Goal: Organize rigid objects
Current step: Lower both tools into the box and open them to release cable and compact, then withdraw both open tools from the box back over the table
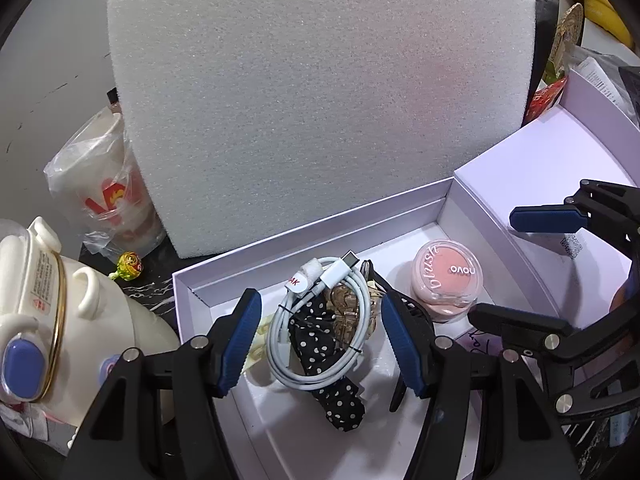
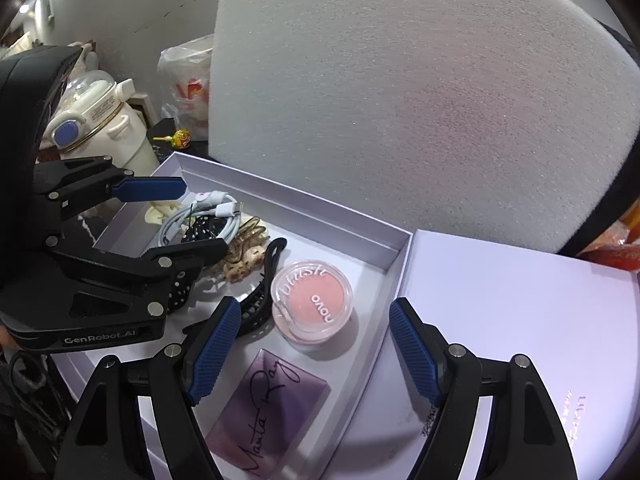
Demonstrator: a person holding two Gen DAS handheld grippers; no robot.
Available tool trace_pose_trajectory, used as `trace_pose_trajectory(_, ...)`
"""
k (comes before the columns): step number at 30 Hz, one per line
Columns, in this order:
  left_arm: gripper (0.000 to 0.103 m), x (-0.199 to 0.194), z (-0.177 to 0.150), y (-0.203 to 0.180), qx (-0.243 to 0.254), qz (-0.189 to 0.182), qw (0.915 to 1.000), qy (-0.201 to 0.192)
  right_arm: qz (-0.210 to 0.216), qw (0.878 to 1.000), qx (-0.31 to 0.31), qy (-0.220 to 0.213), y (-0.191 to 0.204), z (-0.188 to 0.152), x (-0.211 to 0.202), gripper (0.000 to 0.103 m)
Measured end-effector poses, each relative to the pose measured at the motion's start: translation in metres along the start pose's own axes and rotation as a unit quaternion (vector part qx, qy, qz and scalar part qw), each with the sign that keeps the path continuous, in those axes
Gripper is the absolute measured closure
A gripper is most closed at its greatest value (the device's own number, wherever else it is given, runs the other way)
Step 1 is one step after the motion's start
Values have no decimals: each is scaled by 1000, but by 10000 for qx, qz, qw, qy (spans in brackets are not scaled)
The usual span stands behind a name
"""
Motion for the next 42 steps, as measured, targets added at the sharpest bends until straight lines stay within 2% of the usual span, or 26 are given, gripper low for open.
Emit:
trace_pose_trajectory(6,40,-12,-2,2,-104,208,9997,7,-56,9999,37,-106,-7,-1,-9,25)
trace_pose_trajectory(8,37,-16,-3,4,-186,230,9996,41,-64,9999,64,-136,-7,-1,-12,25)
trace_pose_trajectory(12,22,-29,-5,6,-278,266,9993,-27,-39,9996,150,-226,-9,-2,-22,24)
trace_pose_trajectory(18,19,-53,-6,4,-328,425,9985,-108,-71,9986,196,-493,-11,-4,-48,20)
trace_pose_trajectory(20,11,-61,-6,3,-349,434,9983,-145,-105,9979,195,-615,-11,-5,-59,19)
trace_pose_trajectory(21,2,-65,-7,2,-357,434,9983,-176,-121,9975,191,-672,-11,-5,-64,18)
trace_pose_trajectory(22,0,-70,-7,2,-360,448,9981,-227,-133,9970,187,-733,-11,-6,-70,17)
trace_pose_trajectory(26,0,-93,-8,-3,-312,664,9966,-381,-183,9948,147,-993,-8,-7,-91,15)
trace_pose_trajectory(35,0,-145,-13,-12,-365,853,9931,-710,-287,9871,139,-1567,1,-16,-144,11)
trace_pose_trajectory(38,0,-162,-18,-17,-380,885,9929,-697,-337,9841,139,-1736,4,-21,-163,7)
trace_pose_trajectory(42,0,-187,-26,-25,-391,996,9911,-798,-335,9801,216,-1943,7,-31,-185,6)
Point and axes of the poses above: each gripper's, at about its wrist camera, not at the fingertips, and x roughly the way its jaws point, y to its left, z to its top, the point moved 5 cm from there along x, roughly the way its jaws point, and after that the axes turned 14 degrees about x, right-handed, at the moved point
